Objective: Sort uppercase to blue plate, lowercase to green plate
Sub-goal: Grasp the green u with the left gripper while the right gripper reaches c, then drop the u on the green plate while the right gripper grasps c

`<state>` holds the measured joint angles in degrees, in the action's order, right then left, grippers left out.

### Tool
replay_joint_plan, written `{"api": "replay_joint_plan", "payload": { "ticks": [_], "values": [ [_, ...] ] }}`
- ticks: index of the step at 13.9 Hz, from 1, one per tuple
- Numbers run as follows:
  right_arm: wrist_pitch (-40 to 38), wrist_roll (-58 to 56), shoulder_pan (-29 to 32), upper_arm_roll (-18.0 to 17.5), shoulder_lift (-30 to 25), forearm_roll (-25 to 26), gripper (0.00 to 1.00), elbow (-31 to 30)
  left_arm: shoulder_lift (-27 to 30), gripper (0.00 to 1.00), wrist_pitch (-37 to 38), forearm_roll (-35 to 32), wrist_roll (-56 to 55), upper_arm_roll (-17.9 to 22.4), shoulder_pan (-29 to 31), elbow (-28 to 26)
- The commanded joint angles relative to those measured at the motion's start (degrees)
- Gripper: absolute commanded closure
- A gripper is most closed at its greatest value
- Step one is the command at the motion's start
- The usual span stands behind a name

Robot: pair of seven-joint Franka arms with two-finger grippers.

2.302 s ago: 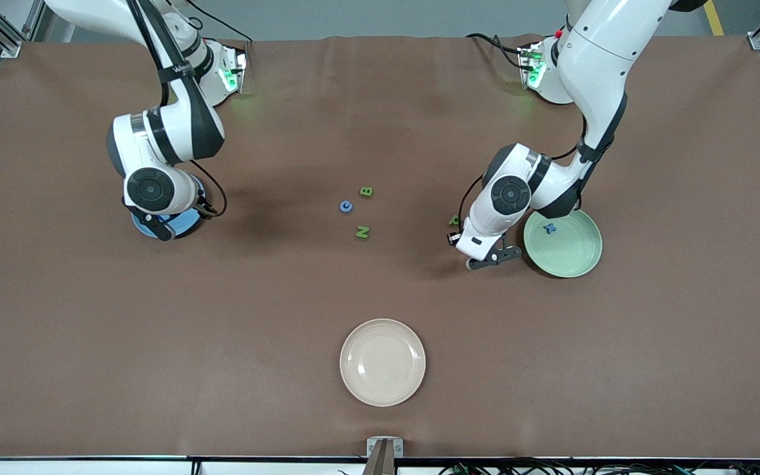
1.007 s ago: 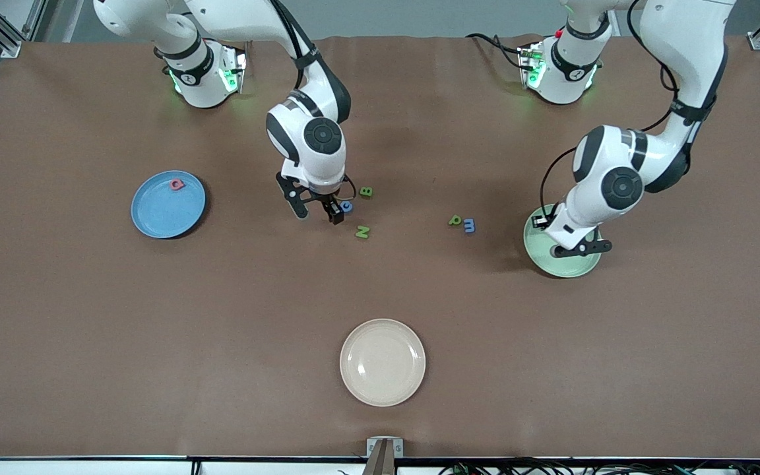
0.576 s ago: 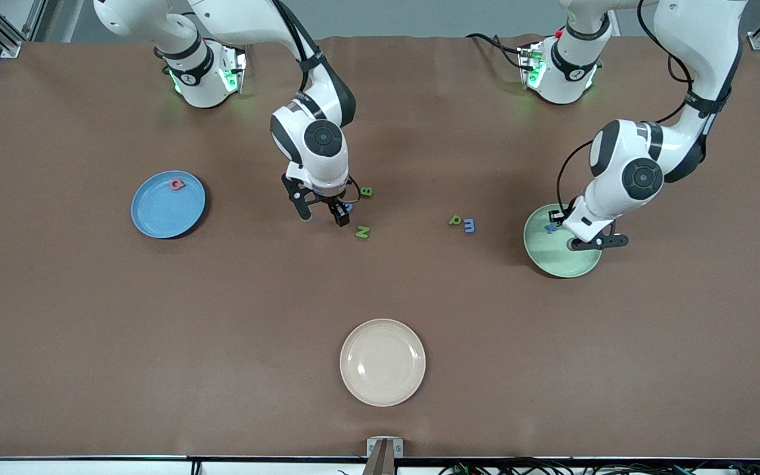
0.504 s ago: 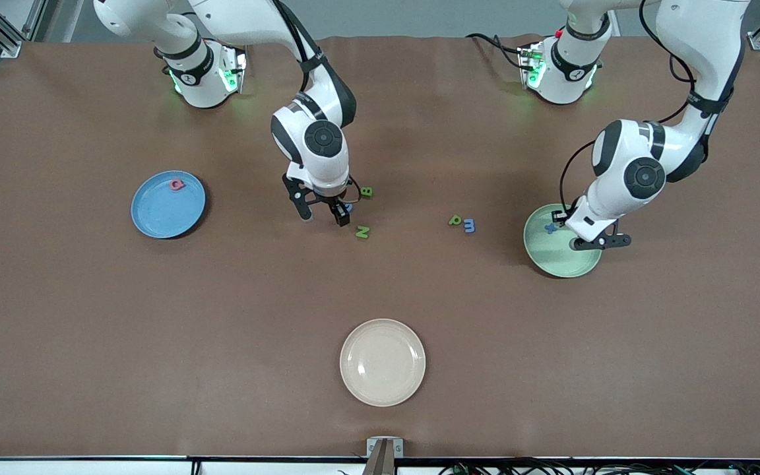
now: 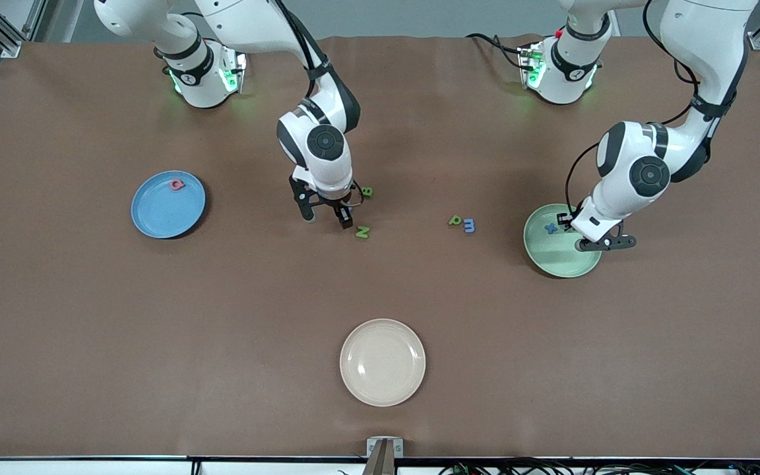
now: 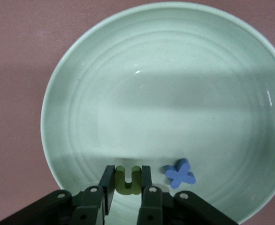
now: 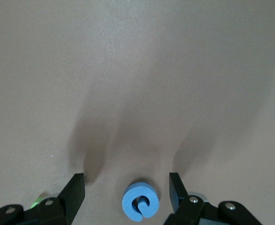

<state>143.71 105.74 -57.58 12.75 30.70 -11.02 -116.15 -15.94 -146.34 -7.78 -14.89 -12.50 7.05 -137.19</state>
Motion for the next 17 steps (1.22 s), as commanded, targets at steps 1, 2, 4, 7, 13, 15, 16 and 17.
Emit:
{"api": "replay_joint_plan", "payload": {
  "ticks": [1,2,4,7,13,15,16,17],
  "values": [
    [0.78,0.96,-0.78,0.43,0.68,-2.07,0.23,0.75,0.38,0.27,-0.97,-1.01,0.48,-0.60,0.42,-0.36],
    [0.87,0.96,-0.86,0.43,1.03,-3.12,0.24,0.84,0.73,0.24,-0.62,-1.01,0.39,-0.68,0.33,-0.19],
    [1.48,0.96,-1.30,0.43,1.12,-4.09,0.26,0.84,1.17,0.15,-0.44,-1.01,-0.48,-1.55,0.16,0.34],
    [1.48,0.96,-1.48,0.43,1.38,-4.09,0.32,0.84,0.91,0.08,0.00,-0.92,-5.82,-4.54,-0.02,2.35],
    [1.40,0.96,-2.27,0.35,1.47,-4.18,0.44,0.84,-3.56,0.02,0.35,-0.83,-27.86,-8.51,-4.31,8.94],
    [1.22,0.88,-2.45,0.35,1.47,-4.18,0.52,0.84,-5.41,0.02,0.35,-0.83,-35.43,-8.42,-7.38,11.23],
    [1.22,0.87,-2.45,0.35,1.47,-4.18,0.60,0.84,-6.29,0.02,0.35,-0.92,-37.99,-8.42,-8.44,12.28],
    [1.05,0.70,-2.45,0.35,1.47,-4.18,0.72,0.75,-7.43,0.02,0.35,-0.92,-39.93,-8.42,-8.98,13.43]
  ]
}}
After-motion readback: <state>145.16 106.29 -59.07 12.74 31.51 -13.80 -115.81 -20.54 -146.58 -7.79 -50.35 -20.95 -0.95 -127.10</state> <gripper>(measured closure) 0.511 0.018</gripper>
